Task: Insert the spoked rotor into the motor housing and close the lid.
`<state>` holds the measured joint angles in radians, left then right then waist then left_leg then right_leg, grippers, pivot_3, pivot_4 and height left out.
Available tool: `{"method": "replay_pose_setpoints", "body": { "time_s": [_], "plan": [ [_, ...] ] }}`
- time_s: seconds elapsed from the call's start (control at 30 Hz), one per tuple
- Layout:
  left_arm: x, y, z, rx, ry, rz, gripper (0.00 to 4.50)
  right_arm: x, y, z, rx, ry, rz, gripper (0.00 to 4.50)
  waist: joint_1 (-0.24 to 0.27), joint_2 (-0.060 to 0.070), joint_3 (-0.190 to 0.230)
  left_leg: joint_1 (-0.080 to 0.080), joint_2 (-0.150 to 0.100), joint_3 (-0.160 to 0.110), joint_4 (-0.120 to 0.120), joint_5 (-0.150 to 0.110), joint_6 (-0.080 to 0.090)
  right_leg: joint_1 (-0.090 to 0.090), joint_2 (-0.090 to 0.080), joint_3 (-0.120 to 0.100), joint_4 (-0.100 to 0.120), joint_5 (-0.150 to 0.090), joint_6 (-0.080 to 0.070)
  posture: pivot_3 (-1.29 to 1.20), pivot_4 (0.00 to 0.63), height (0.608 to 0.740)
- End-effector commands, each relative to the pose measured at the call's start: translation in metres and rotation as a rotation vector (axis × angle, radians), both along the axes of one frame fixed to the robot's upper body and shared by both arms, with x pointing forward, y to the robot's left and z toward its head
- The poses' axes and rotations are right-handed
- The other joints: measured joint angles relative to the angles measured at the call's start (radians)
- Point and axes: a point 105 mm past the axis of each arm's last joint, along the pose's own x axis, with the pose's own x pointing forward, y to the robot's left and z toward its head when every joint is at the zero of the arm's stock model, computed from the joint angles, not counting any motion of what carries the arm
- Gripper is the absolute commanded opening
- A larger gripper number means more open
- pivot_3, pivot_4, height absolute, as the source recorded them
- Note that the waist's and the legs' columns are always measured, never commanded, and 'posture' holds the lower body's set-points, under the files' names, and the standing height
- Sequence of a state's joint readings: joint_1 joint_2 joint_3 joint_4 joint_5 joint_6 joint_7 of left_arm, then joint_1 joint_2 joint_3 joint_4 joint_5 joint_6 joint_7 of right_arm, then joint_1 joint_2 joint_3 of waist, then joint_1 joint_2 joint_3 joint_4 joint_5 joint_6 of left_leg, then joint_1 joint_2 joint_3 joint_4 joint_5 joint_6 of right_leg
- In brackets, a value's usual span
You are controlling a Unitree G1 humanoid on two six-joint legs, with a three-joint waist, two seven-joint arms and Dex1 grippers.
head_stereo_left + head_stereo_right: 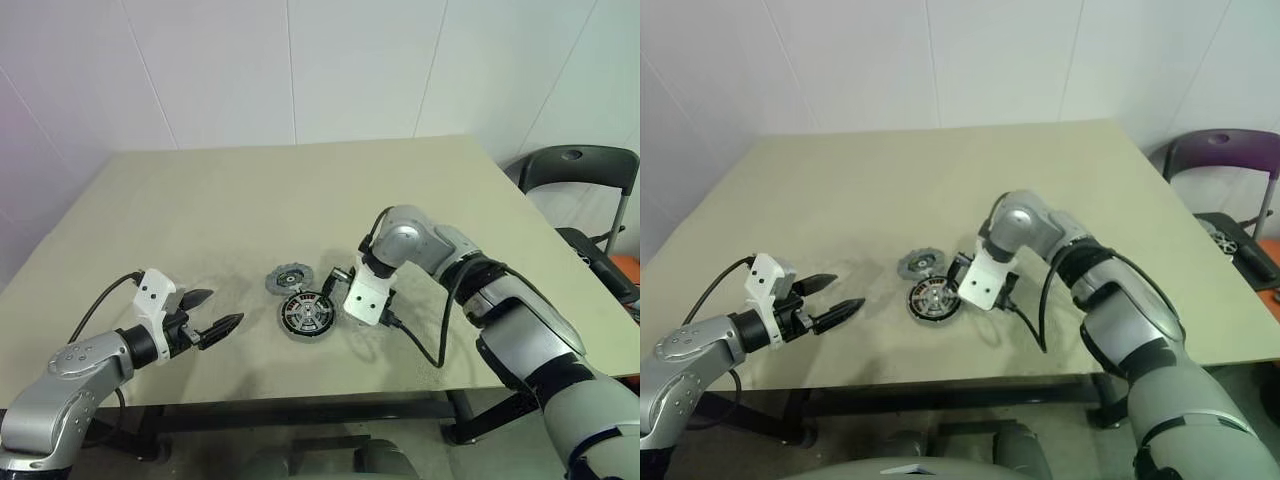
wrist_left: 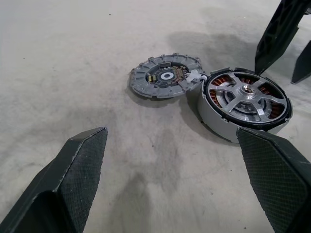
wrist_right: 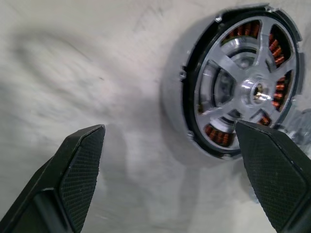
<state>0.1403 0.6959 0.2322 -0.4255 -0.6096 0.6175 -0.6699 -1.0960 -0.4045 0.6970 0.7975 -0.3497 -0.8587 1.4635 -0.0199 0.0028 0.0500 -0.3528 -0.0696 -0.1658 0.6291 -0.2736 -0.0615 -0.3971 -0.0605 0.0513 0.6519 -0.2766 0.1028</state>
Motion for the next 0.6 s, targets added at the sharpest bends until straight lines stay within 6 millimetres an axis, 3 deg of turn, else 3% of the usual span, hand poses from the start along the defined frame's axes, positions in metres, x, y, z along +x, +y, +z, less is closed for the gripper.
{"method": "replay_pose_setpoints", "body": {
  "time_s": [0.03, 0.07, 0.17, 0.47, 0.53, 0.6],
  "plan": [
    [0.003, 0.002, 0.017, 0.019, -0.080, 0.008, 4.50, 0.007, 0.009, 0.005, -0.009, -0.053, 0.018, 4.46, 0.000, 0.000, 0.000, 0.000, 0.000, 0.000, 0.000, 0.000, 0.000, 0.000, 0.000, 0.000, 0.000, 0.000, 0.000, 0.00, 0.000, 0.740],
    [0.003, 0.002, 0.017, 0.020, -0.081, 0.008, 4.50, 0.008, 0.009, 0.003, -0.015, -0.050, 0.013, 4.46, 0.001, 0.000, 0.000, 0.000, 0.000, 0.000, 0.000, 0.000, 0.000, 0.000, 0.000, 0.000, 0.000, 0.000, 0.000, 0.00, 0.000, 0.740],
    [0.003, 0.003, 0.018, 0.021, -0.082, 0.008, 4.50, 0.008, 0.011, -0.003, -0.026, -0.042, 0.001, 3.61, 0.002, 0.000, 0.000, 0.000, 0.000, 0.000, 0.000, 0.000, 0.000, 0.000, 0.000, 0.000, 0.000, 0.000, 0.000, 0.00, 0.000, 0.740],
    [0.005, 0.003, 0.020, 0.025, -0.087, 0.007, 4.50, -0.002, 0.019, -0.008, 0.009, 0.132, -0.186, 0.59, 0.002, -0.001, -0.001, 0.008, 0.000, 0.000, 0.000, 0.000, 0.000, 0.008, 0.000, 0.000, 0.000, -0.001, -0.002, 0.00, 0.000, 0.740],
    [0.006, 0.002, 0.020, 0.026, -0.087, 0.005, 4.50, -0.007, 0.020, -0.006, 0.012, 0.182, -0.219, 0.12, -0.001, -0.001, -0.001, 0.012, 0.000, 0.000, -0.001, 0.000, 0.000, 0.011, 0.000, 0.000, 0.000, -0.002, -0.003, 0.00, 0.000, 0.740],
    [0.007, 0.002, 0.020, 0.027, -0.089, 0.003, 4.50, -0.012, 0.020, -0.005, 0.012, 0.227, -0.271, 0.08, -0.002, -0.001, -0.001, 0.012, 0.001, 0.000, -0.001, 0.000, 0.000, 0.011, 0.001, 0.000, 0.001, -0.002, -0.003, 0.00, 0.000, 0.740]
  ]
}}
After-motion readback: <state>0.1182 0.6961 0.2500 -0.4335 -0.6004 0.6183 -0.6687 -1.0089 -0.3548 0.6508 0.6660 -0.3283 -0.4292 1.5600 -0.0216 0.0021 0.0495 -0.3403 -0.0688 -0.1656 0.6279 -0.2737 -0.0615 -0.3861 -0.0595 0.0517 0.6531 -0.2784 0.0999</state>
